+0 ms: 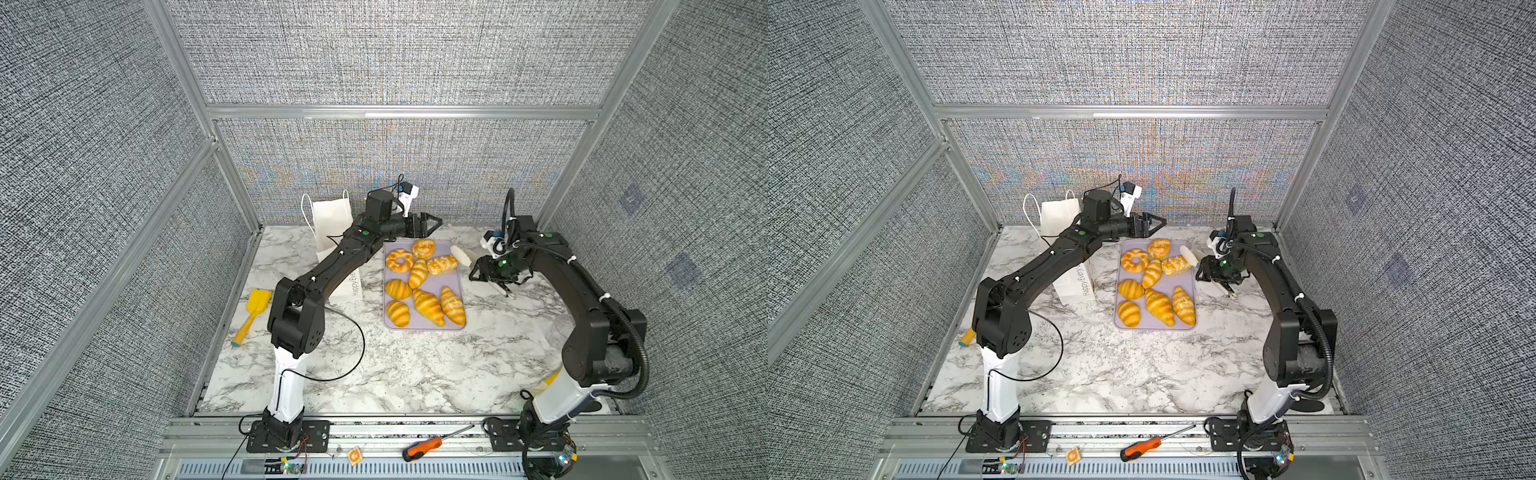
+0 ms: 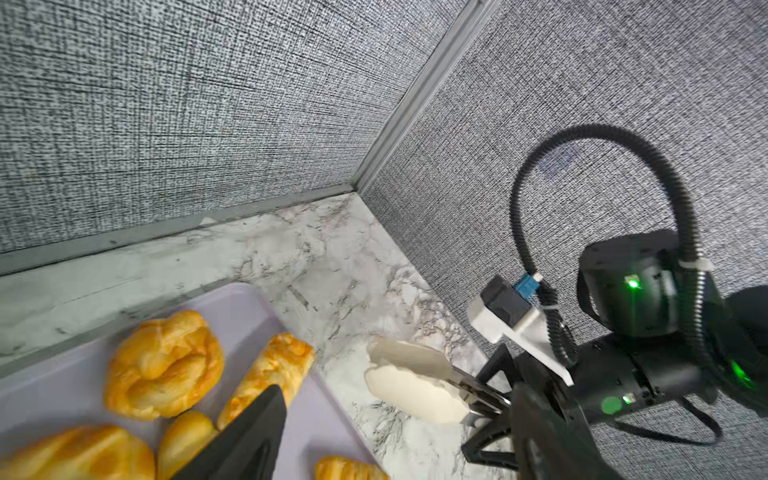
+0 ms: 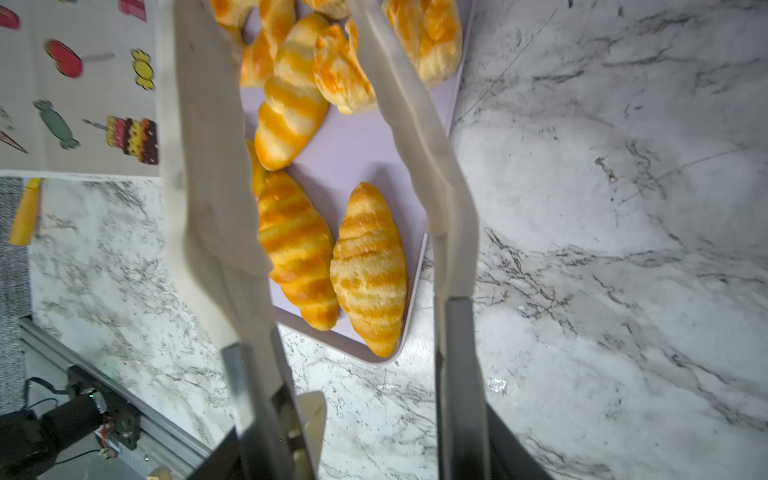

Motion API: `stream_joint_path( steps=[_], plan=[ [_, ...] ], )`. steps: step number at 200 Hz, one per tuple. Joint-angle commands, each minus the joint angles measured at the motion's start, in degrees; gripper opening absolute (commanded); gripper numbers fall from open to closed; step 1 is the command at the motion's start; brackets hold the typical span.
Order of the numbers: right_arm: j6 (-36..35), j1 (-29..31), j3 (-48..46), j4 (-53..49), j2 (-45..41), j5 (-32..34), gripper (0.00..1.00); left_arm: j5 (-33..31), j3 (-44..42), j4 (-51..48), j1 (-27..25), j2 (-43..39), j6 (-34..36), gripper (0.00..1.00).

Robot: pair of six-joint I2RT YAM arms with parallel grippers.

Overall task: Place the fake bread into the paper bag
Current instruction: 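Lower the open tongs over the breads with right gripper while left gripper draws back, then close the tongs on a croissant at the tray's near edge with right gripper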

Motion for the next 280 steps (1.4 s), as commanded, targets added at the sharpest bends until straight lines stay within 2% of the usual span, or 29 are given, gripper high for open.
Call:
stream_joint_path(
  steps=[1,60,121,159,198,233,280],
  plan=[
    [-0.46,2.35,-0.97,-4.50,-1.33,6.65,0.58,-4.70,0.39,-6.35,0.11,-1.62,5.80,0.90],
    [7.93,12.36,-7.07,-8.43,-6.14,17.79,0.58,-15.47,-7.03,-9.22,0.06,-12.15,13.54,0.99],
    [19.16,22.50,-10.10,-12.94,-7.51,26.14,0.58,-18.29,-19.96,-8.49,0.06,-24.25,18.96,0.99],
    [21.97,25.45,-10.26,-14.62,-6.66,28.22,0.59,-20.87,-29.90,-7.23,0.06,-33.90,20.14,0.99],
    [23.37,26.59,-10.45,-16.25,-4.33,30.60,0.60,-23.49,-36.12,-8.20,0.04,-42.19,21.68,0.99],
    [24.44,26.58,-9.91,-16.76,-3.35,32.36,0.62,-24.37,-37.07,-9.58,0.06,-46.10,23.81,0.99],
    [22.89,27.03,-8.40,-16.57,-0.09,31.03,0.67,-23.50,-36.71,-10.54,-0.05,-46.25,24.81,0.99]
  ],
)
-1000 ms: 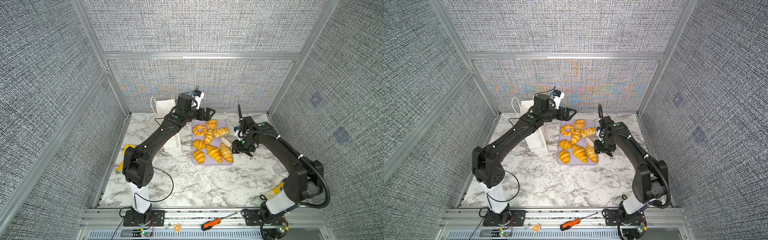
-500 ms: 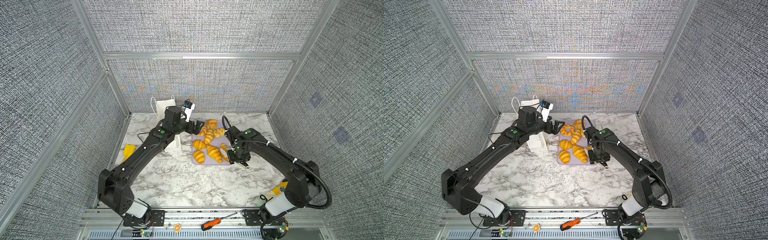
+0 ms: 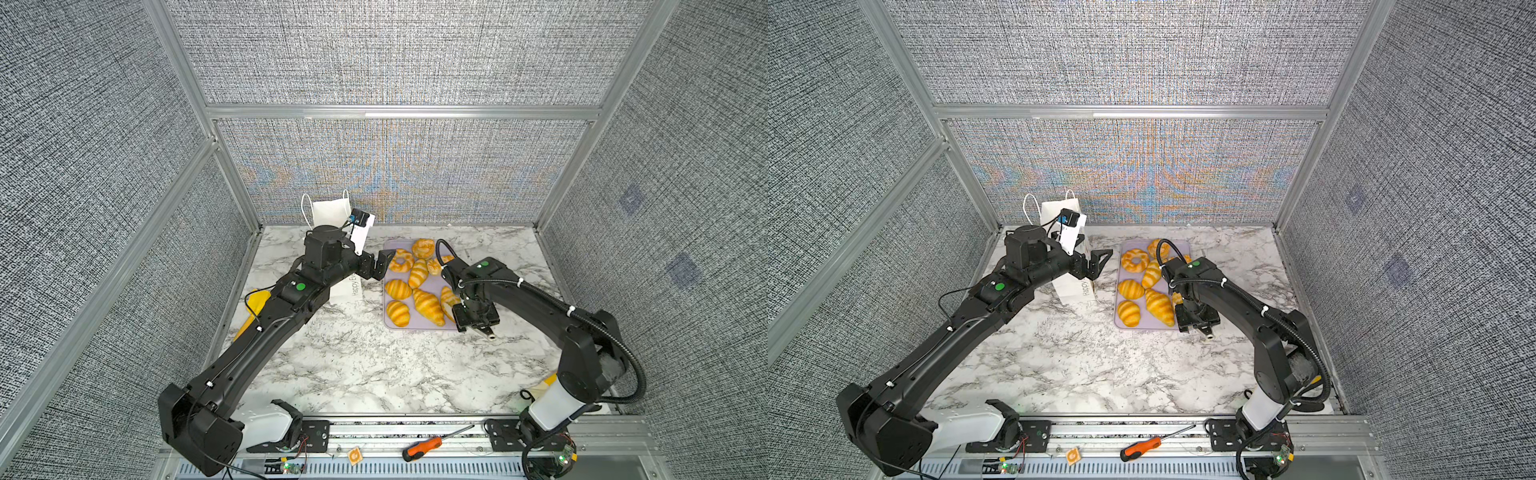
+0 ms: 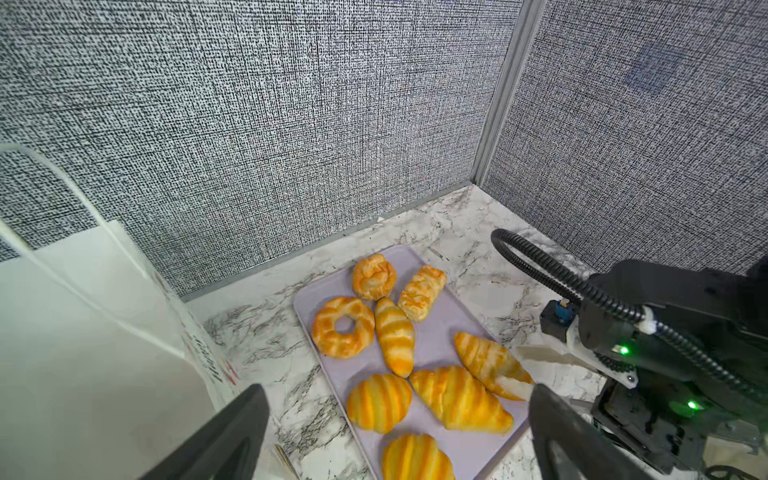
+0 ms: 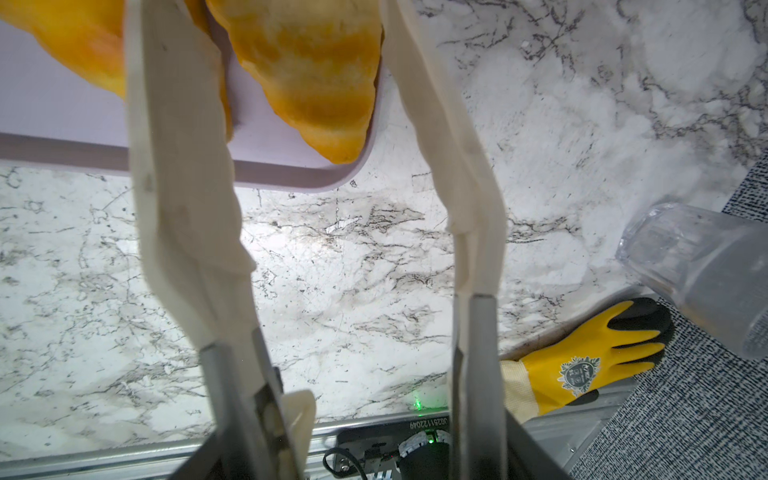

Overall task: Place the fake bread into the paper bag
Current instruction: 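Close the tongs on a croissant at the tray's near edge with right gripper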

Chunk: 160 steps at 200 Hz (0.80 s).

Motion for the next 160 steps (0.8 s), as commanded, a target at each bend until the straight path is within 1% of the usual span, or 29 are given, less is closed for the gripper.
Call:
stream_joint_path(
  steps=[1,62,85,99,160],
  plan=[
    [-0.10,0.36,1.09,-1.57,1.42,0.21,0.67,0.41,0.23,-0.55,0.01,0.04,1.21,0.99],
    [-2.01,-0.06,4.36,-2.82,6.11,1.04,0.68,-0.03,0.06,-2.13,0.02,0.13,2.17,0.99],
    [-2.69,-0.82,4.76,-2.76,7.27,0.86,0.64,-0.05,0.12,-2.41,0.02,0.13,2.34,0.99],
    [-3.21,-1.50,5.47,-2.74,7.61,0.94,0.59,-0.27,0.06,-2.65,0.01,0.13,2.47,0.99],
    [-7.09,-3.33,14.73,-4.64,12.57,1.61,0.59,-0.59,0.32,-2.58,0.02,1.14,2.52,0.99]
  ],
)
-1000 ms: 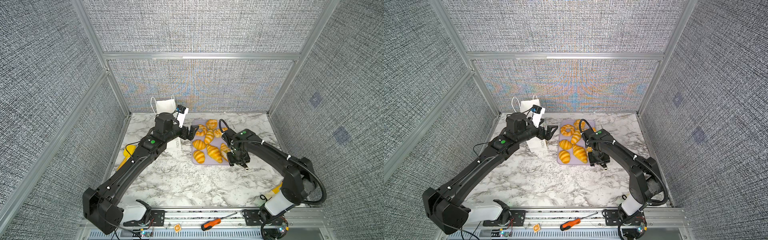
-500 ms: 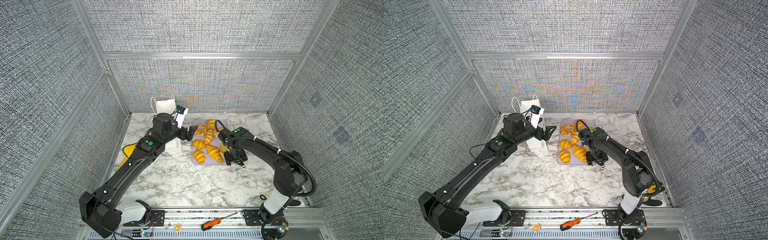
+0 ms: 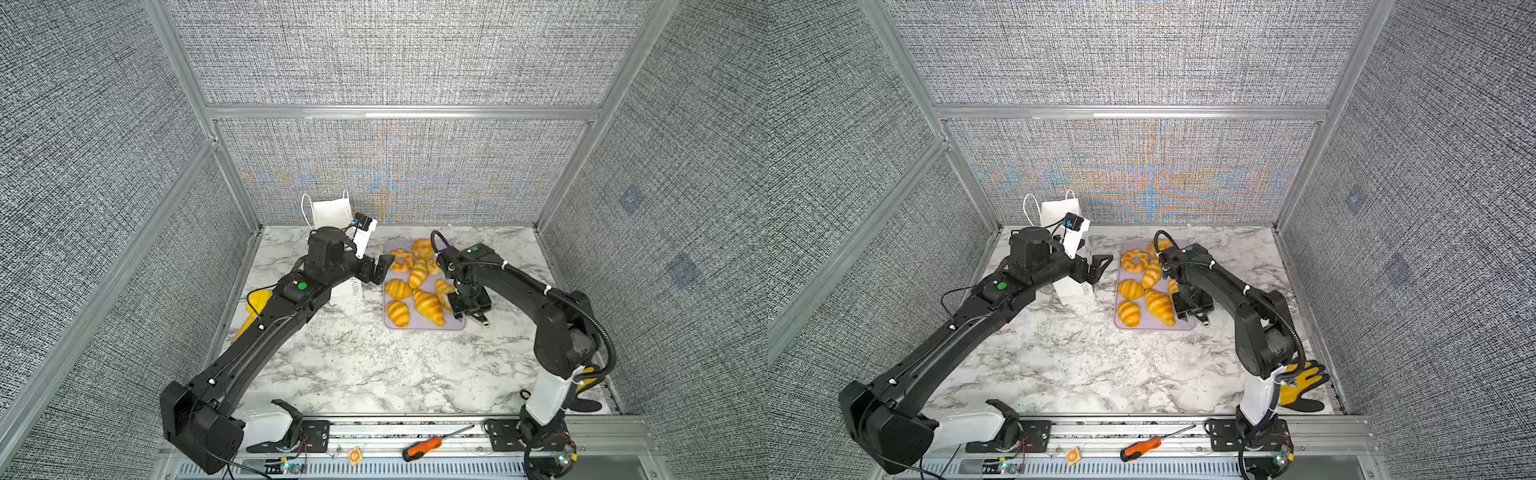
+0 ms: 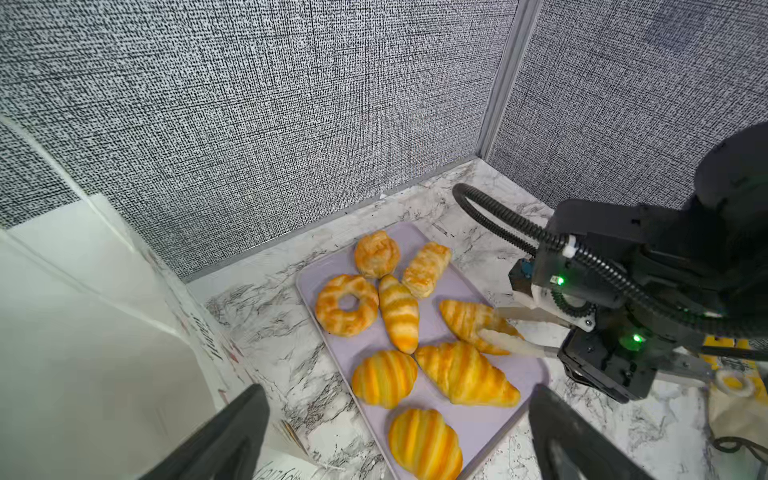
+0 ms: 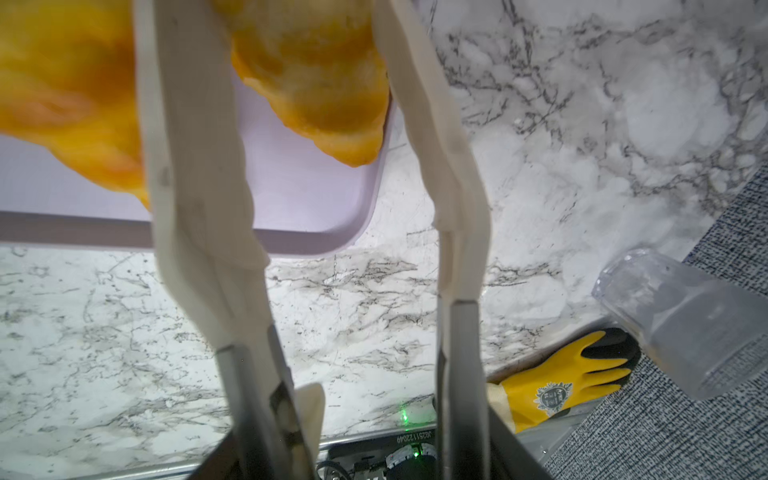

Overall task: Place the fake bread into the paper bag
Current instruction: 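Close the tongs on a croissant at the tray's near edge with right gripper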

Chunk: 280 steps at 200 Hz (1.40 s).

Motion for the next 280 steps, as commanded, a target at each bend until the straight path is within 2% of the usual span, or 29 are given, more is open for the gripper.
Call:
stream_joint_path(
  steps=[1,26,72,118,172,225,280],
  plan=[
    [-2.02,-0.09,2.96,-2.27,1.67,0.95,0.59,-0.31,0.32,0.37,0.00,0.35,0.75,0.99],
    [-2.97,-0.66,4.34,-2.93,2.70,1.65,0.59,-0.35,0.23,0.37,0.02,0.38,0.50,0.99],
    [-2.97,-0.98,4.11,-3.74,-0.15,1.78,0.68,-0.24,0.04,-0.24,0.03,0.23,0.50,0.99],
    [-4.75,0.09,2.40,-3.26,-1.09,1.97,0.72,0.78,-0.38,-0.51,-0.04,0.37,0.76,0.99],
    [-9.23,0.10,2.40,-3.16,0.12,5.75,0.73,0.88,-0.45,-1.64,0.04,-0.82,1.11,0.99],
    [-14.81,-0.16,1.27,-1.44,0.08,6.03,0.76,-0.23,-0.74,-2.62,0.03,-2.32,1.20,0.99],
    [-16.62,-1.61,1.46,-0.89,1.30,6.84,0.76,-1.59,-1.09,-2.79,-0.01,-3.99,1.64,0.99]
  ],
)
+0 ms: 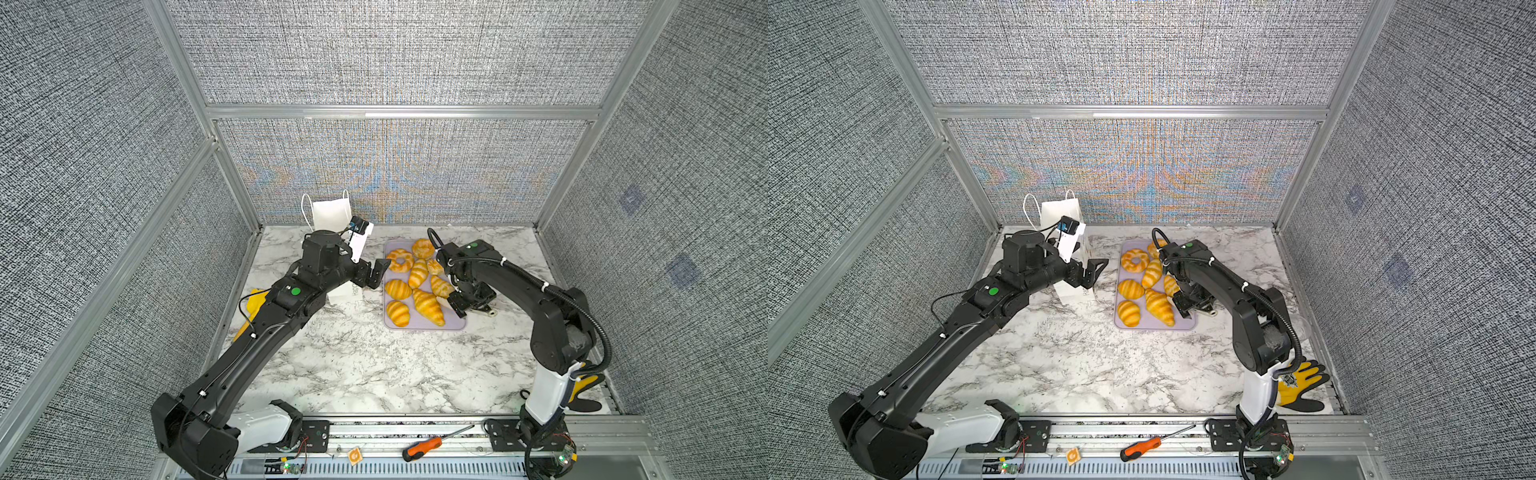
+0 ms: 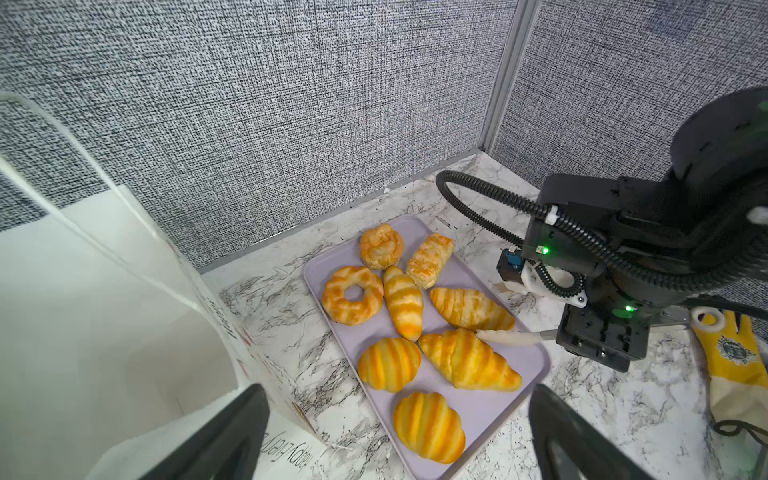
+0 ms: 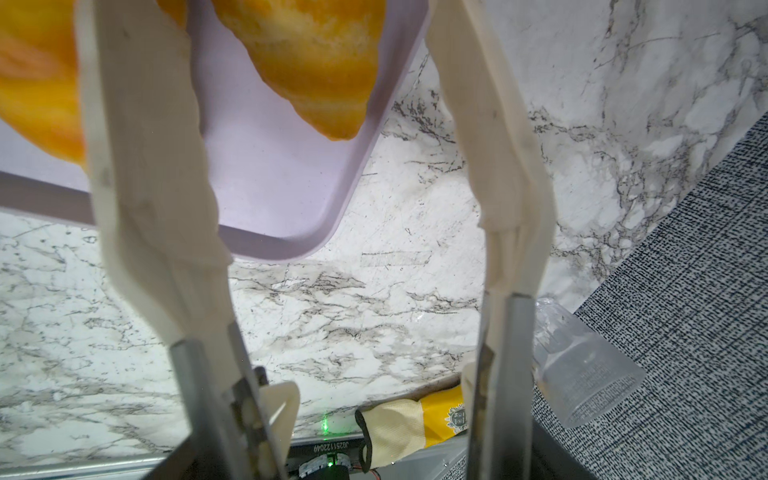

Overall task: Place the fake bread into the paper bag
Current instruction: 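Close the tongs on a croissant at the tray's near edge with right gripper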

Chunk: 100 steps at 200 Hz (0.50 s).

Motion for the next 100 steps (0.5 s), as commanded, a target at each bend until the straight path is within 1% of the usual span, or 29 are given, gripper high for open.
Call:
stream_joint_path(
  steps=[1,54,75,100],
  plan=[
    [-1.35,-0.48,0.09,-0.10,0.27,1.30,0.76,-0.52,-0.04,-0.02,-0.03,-0.42,0.53,0.99],
    [-2.45,-1.61,0.66,-0.77,0.22,2.06,0.76,-0.75,-0.52,-0.50,0.04,-0.62,0.53,0.99],
    [-3.06,-1.42,1.03,-1.52,0.25,1.76,0.76,-0.98,-0.65,-0.55,0.04,-0.81,0.75,0.99],
    [-4.13,-0.64,2.01,-2.78,1.89,3.29,0.76,-1.08,-0.69,-0.59,0.04,-0.74,1.06,0.99]
  ],
)
